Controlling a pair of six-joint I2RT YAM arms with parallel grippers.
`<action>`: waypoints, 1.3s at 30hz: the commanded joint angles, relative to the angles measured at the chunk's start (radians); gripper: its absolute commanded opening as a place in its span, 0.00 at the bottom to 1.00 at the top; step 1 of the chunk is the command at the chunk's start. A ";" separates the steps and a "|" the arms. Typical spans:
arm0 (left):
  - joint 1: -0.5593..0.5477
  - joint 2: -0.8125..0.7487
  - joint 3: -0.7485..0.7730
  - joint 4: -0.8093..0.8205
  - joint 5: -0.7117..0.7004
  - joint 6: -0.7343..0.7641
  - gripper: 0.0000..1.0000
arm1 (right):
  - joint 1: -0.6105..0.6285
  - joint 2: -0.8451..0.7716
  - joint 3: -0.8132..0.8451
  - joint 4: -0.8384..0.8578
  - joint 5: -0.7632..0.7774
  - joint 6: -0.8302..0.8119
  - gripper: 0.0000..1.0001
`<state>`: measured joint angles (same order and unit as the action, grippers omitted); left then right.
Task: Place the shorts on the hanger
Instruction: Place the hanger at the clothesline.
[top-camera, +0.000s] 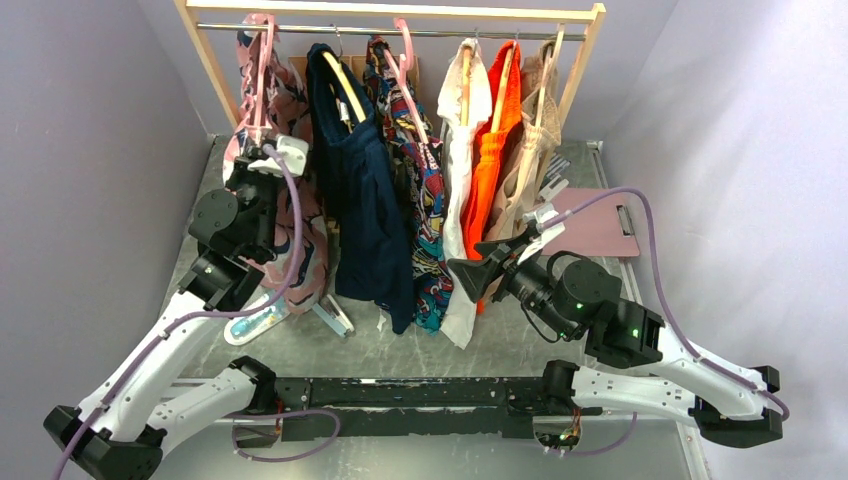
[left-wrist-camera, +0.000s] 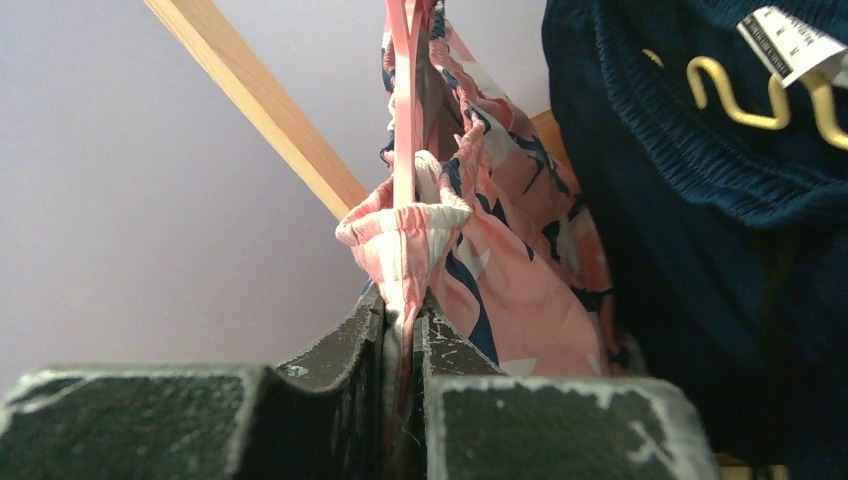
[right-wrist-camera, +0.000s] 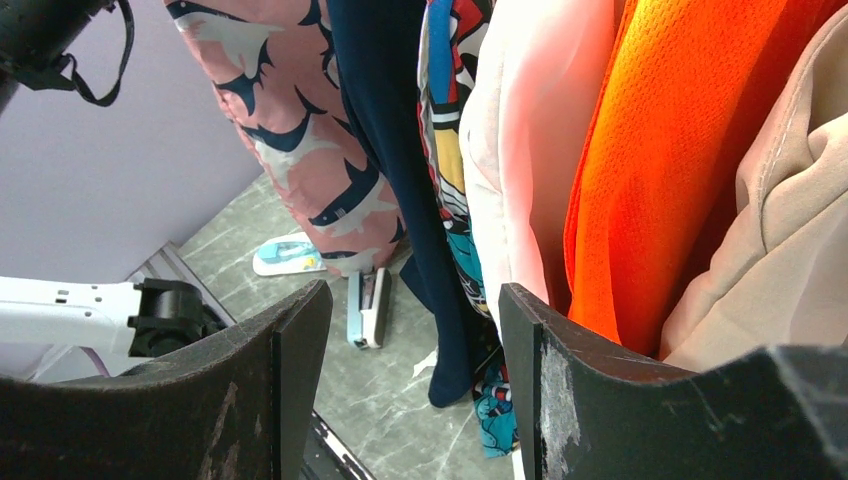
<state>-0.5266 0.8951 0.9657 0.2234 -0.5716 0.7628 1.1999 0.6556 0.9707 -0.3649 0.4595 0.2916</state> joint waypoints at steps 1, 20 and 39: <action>0.010 -0.015 0.091 -0.182 0.013 -0.278 0.07 | 0.000 -0.002 0.021 0.010 -0.005 0.009 0.66; 0.010 0.054 0.395 -0.685 0.026 -0.645 0.25 | -0.001 -0.001 0.025 -0.017 -0.015 0.061 0.66; 0.010 -0.059 0.554 -1.170 0.312 -0.854 0.96 | 0.001 -0.039 0.090 -0.148 0.042 0.114 0.67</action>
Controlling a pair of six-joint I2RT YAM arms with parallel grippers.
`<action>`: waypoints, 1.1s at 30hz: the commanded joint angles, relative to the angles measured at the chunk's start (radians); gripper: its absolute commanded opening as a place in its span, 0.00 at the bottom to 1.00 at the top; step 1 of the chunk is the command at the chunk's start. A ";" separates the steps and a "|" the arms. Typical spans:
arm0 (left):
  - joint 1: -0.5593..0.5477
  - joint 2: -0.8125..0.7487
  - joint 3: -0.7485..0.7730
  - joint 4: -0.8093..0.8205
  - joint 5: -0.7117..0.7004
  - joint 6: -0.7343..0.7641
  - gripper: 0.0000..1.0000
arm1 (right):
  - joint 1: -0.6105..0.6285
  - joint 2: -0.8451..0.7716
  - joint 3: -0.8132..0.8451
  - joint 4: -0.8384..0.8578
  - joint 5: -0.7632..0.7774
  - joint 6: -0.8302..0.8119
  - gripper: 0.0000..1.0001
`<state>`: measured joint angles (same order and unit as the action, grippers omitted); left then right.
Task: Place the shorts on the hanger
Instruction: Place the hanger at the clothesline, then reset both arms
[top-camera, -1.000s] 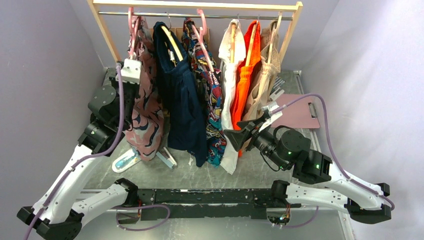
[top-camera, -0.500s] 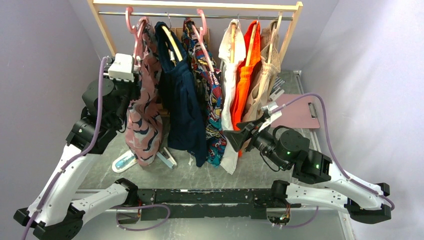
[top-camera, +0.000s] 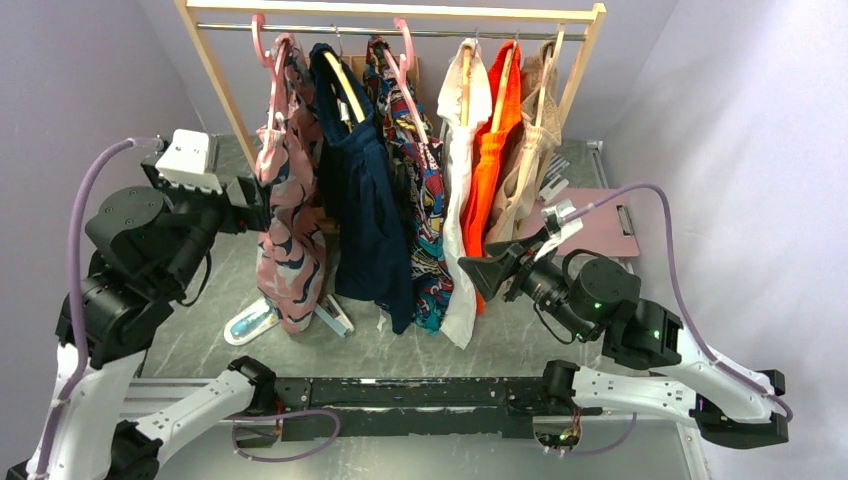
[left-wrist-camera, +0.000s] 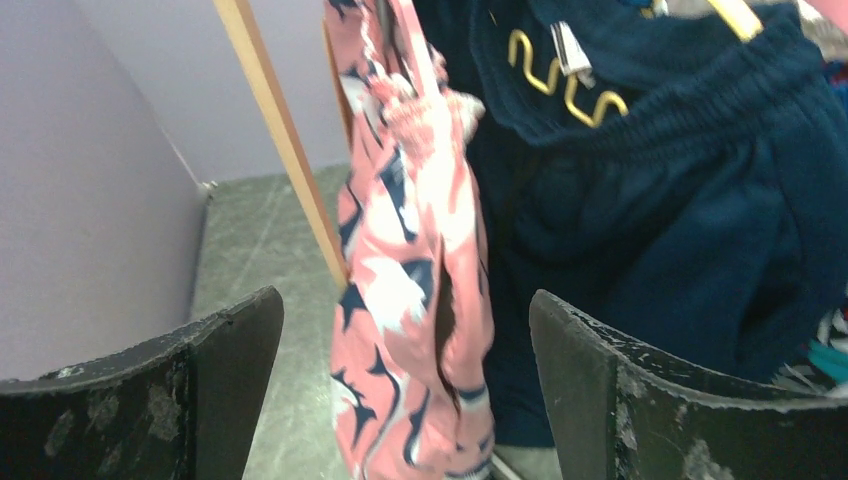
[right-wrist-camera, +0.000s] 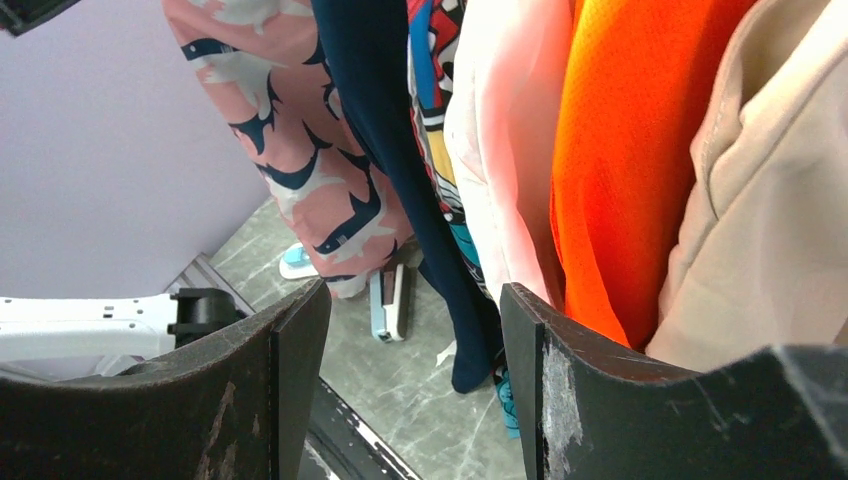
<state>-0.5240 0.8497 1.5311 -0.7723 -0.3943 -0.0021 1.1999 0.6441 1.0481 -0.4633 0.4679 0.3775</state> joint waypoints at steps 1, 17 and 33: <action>0.007 -0.024 -0.036 -0.182 0.151 -0.105 0.96 | 0.000 -0.038 0.007 -0.052 0.035 0.036 0.67; 0.007 -0.119 -0.394 -0.067 0.222 -0.193 0.50 | 0.001 -0.032 -0.013 -0.057 0.021 0.098 0.67; 0.007 -0.083 -0.052 -0.061 0.379 -0.146 0.07 | 0.000 0.004 -0.006 0.011 0.010 0.064 0.67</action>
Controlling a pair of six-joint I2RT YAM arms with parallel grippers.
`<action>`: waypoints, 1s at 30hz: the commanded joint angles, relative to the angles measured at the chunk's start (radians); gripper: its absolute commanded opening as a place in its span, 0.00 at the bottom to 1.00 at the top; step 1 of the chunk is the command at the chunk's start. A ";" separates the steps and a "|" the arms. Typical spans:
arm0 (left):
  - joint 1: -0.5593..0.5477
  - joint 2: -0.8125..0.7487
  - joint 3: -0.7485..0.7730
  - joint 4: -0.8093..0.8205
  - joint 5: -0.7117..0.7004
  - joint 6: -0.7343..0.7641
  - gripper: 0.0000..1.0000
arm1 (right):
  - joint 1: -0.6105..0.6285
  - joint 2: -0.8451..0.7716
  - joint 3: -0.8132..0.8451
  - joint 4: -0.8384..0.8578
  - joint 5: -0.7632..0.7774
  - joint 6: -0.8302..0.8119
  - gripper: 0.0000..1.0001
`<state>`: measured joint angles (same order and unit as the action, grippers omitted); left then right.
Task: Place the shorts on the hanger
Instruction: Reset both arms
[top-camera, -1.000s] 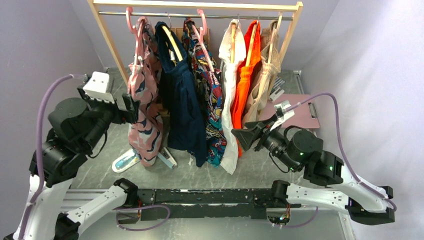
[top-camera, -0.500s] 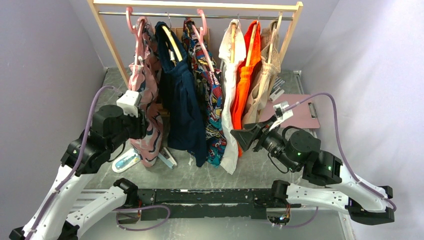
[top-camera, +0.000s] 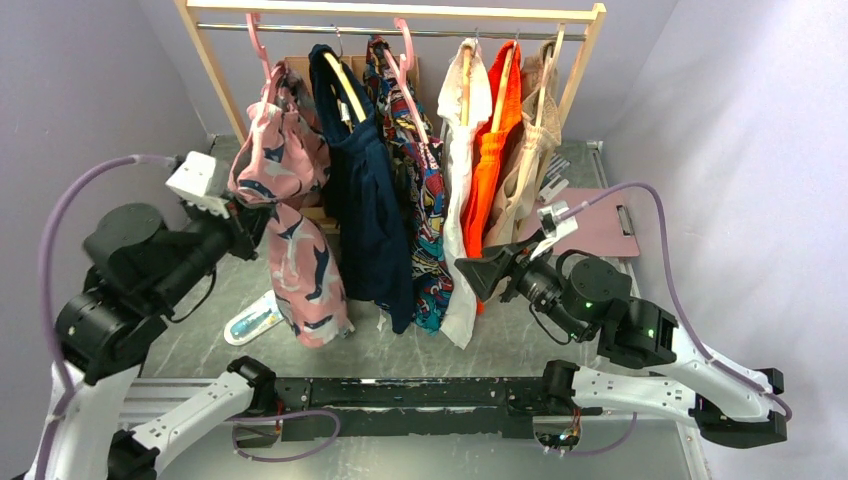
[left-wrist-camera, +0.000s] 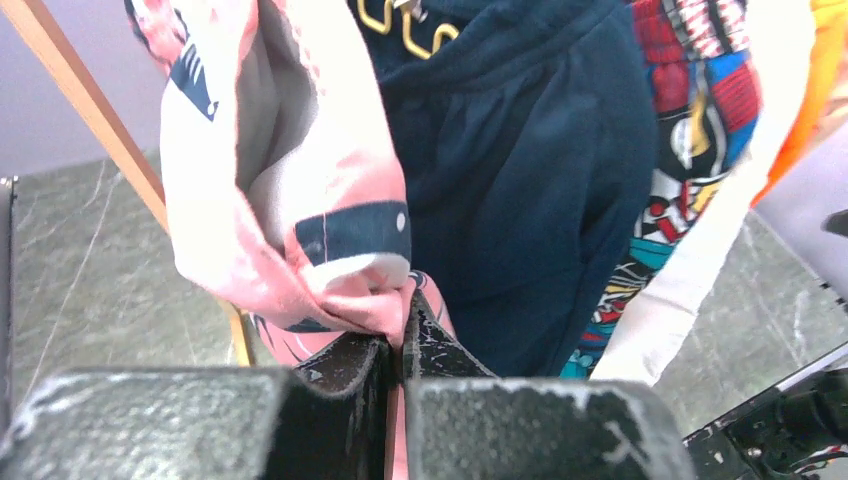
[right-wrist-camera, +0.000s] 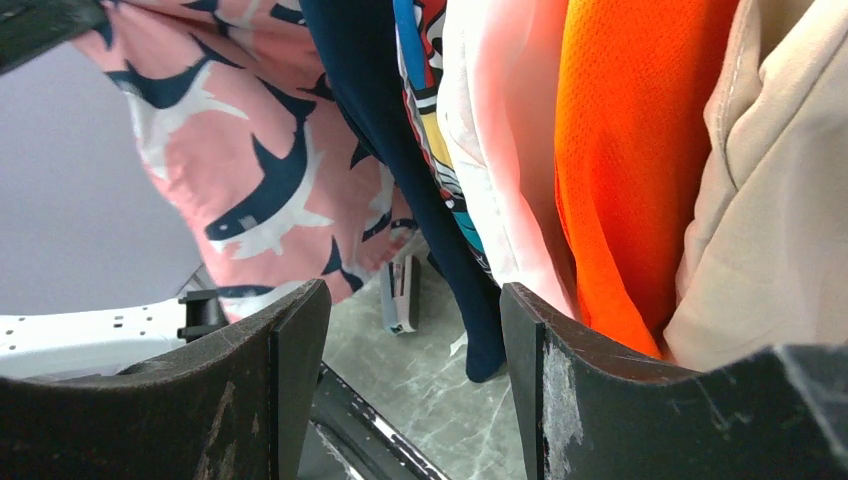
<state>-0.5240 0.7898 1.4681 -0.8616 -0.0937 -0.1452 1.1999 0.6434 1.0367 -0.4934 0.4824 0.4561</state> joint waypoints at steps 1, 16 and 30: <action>0.007 -0.029 -0.022 0.027 0.081 -0.009 0.07 | 0.001 0.002 -0.006 0.048 -0.006 -0.014 0.67; 0.007 -0.068 -0.035 -0.133 0.064 0.048 0.99 | 0.000 0.008 0.006 0.022 0.004 -0.023 0.67; 0.007 0.162 0.220 0.002 -0.109 -0.037 0.94 | -0.001 0.089 0.028 0.039 -0.040 -0.014 0.67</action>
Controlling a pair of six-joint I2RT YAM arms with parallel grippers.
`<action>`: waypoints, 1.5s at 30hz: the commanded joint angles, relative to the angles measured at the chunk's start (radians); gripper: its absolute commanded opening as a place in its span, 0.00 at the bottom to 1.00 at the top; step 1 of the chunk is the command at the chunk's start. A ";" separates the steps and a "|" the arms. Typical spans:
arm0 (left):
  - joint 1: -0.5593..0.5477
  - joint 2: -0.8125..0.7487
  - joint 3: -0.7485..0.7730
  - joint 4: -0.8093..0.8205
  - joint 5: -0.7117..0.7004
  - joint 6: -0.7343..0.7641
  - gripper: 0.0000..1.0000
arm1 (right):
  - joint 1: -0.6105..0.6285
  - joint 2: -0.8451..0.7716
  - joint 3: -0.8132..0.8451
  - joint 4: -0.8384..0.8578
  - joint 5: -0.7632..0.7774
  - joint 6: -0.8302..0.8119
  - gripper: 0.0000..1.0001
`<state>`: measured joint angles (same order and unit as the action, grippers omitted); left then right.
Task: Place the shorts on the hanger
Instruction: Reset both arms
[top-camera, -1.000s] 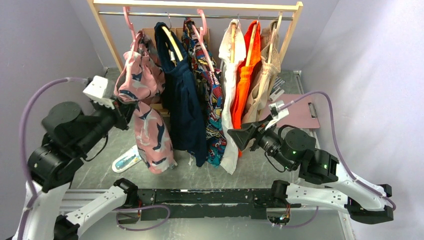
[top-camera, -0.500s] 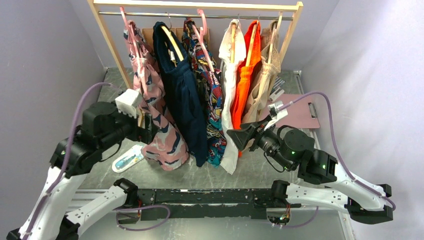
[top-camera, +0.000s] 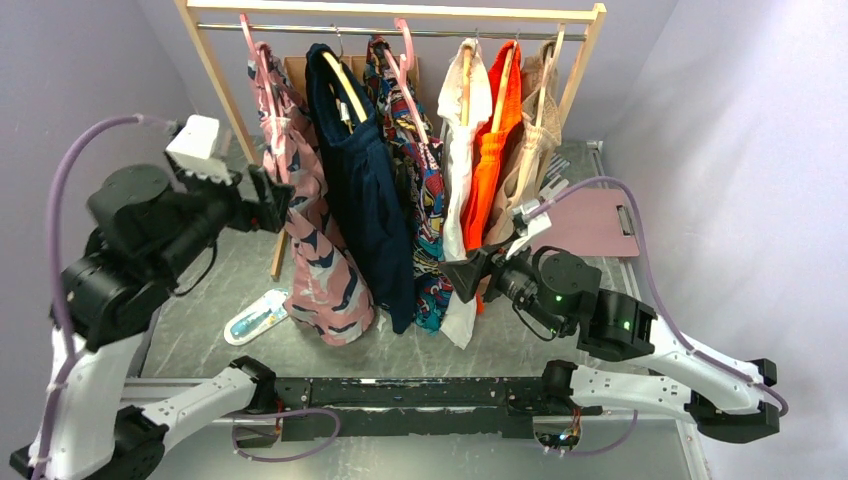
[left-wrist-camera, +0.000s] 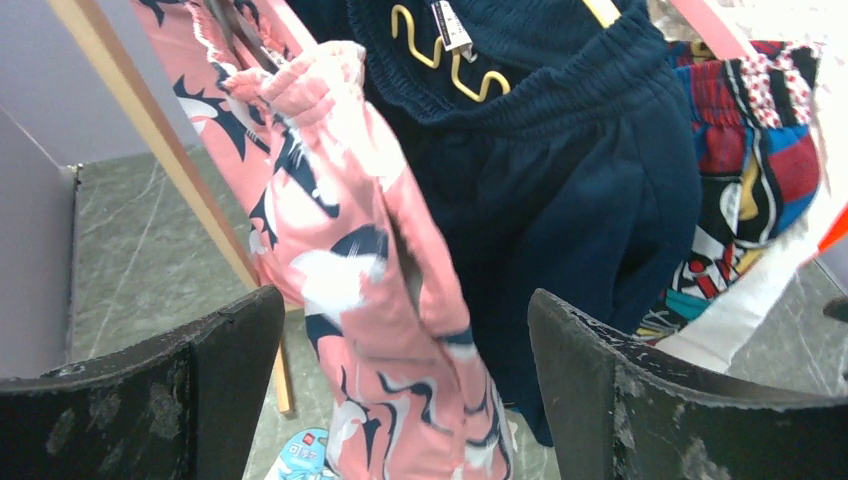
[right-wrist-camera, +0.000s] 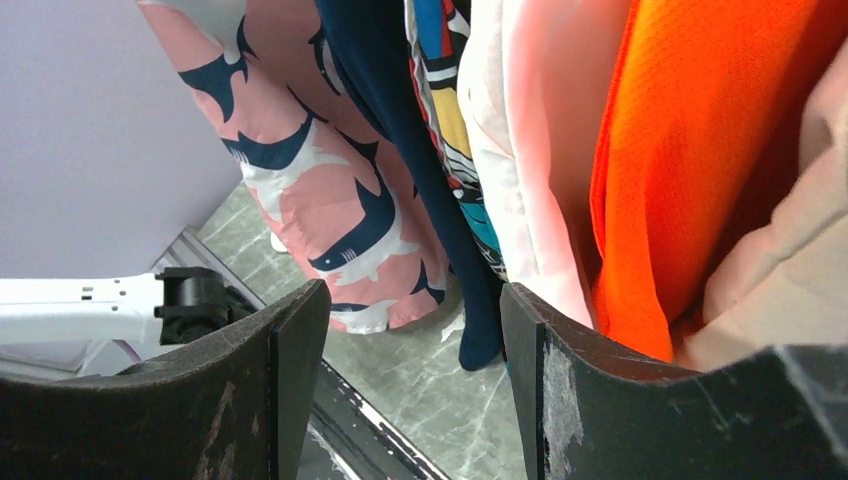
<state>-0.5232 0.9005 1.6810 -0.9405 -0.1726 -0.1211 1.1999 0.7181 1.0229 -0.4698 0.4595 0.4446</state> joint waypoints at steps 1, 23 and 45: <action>0.007 0.059 -0.002 0.104 -0.025 -0.075 0.94 | 0.000 0.018 0.046 0.013 -0.019 -0.002 0.67; 0.007 0.181 -0.135 0.359 -0.161 0.137 0.41 | 0.001 -0.016 0.049 -0.023 -0.005 0.009 0.67; 0.007 0.114 -0.260 0.476 -0.070 0.169 0.57 | 0.001 -0.026 0.044 -0.037 -0.002 0.026 0.67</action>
<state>-0.5198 1.0595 1.4654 -0.5426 -0.2409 0.1108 1.1999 0.7021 1.0695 -0.4953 0.4496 0.4576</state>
